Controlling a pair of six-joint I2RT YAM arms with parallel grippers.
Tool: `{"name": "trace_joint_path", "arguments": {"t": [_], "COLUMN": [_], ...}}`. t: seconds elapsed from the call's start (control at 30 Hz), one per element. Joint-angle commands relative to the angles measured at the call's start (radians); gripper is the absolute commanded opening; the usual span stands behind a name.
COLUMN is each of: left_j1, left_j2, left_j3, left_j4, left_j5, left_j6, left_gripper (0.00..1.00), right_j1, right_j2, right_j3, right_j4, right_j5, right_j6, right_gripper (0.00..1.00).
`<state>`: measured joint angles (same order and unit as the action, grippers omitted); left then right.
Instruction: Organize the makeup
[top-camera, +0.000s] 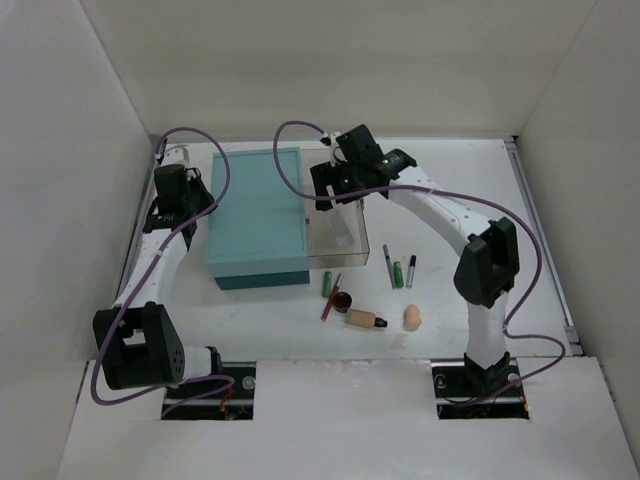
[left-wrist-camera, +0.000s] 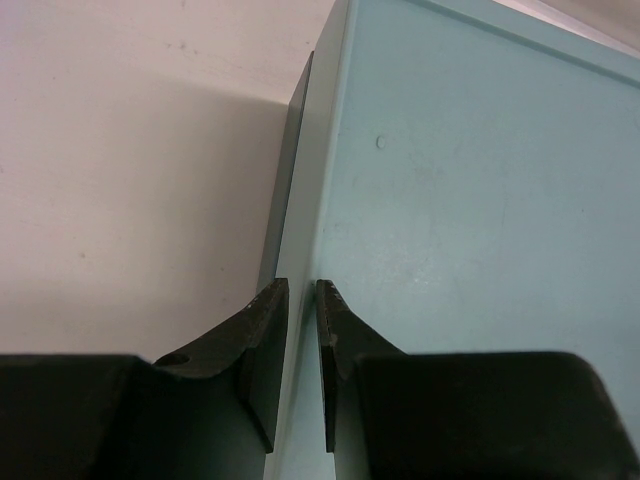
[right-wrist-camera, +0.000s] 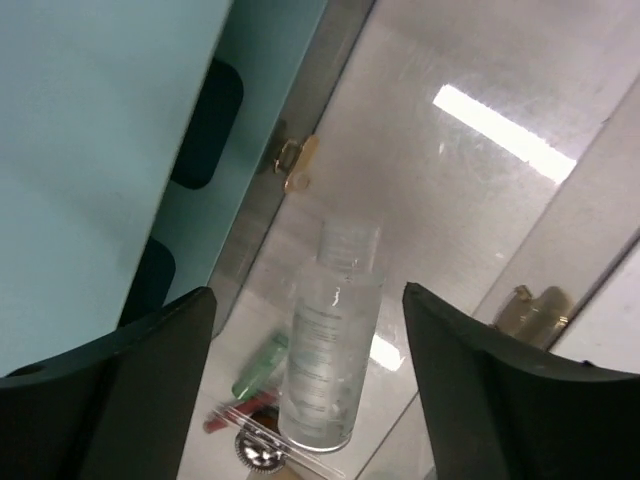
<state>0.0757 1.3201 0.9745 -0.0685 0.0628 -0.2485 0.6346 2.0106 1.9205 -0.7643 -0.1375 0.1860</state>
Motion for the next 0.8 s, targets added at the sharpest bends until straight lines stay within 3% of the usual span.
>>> {"name": "trace_joint_path", "arguments": {"t": [0.0, 0.07, 0.27, 0.37, 0.5, 0.77], "left_j1": [-0.001, -0.003, -0.010, -0.014, -0.024, -0.050], "left_j2": [0.021, 0.016, 0.016, 0.014, 0.004, 0.007], "left_j3": [-0.010, -0.014, -0.013, -0.016, -0.022, -0.025], "left_j4": [-0.045, -0.044, -0.045, -0.045, -0.044, -0.050], "left_j5": [0.005, 0.002, -0.012, -0.012, -0.017, -0.029], "left_j6": [0.014, 0.014, 0.015, 0.017, 0.018, 0.025], "left_gripper": [0.15, 0.15, 0.15, 0.15, 0.15, 0.15], "right_j1": [0.007, 0.020, 0.110, 0.298, 0.449, 0.449], "right_j2": [-0.191, -0.307, -0.794, -0.943, -0.931, -0.695], "right_j3": [-0.043, -0.168, -0.789, -0.998, -1.106, -1.160], "right_j4": [0.134, 0.204, 0.434, 0.485, 0.480, 0.490], "right_j5": [0.067, 0.072, 0.059, 0.180, 0.263, 0.259], "right_j6": [-0.074, -0.095, -0.233, -0.237, -0.085, -0.089], "right_gripper": [0.86, 1.00, 1.00, 1.00, 1.00, 1.00]}}
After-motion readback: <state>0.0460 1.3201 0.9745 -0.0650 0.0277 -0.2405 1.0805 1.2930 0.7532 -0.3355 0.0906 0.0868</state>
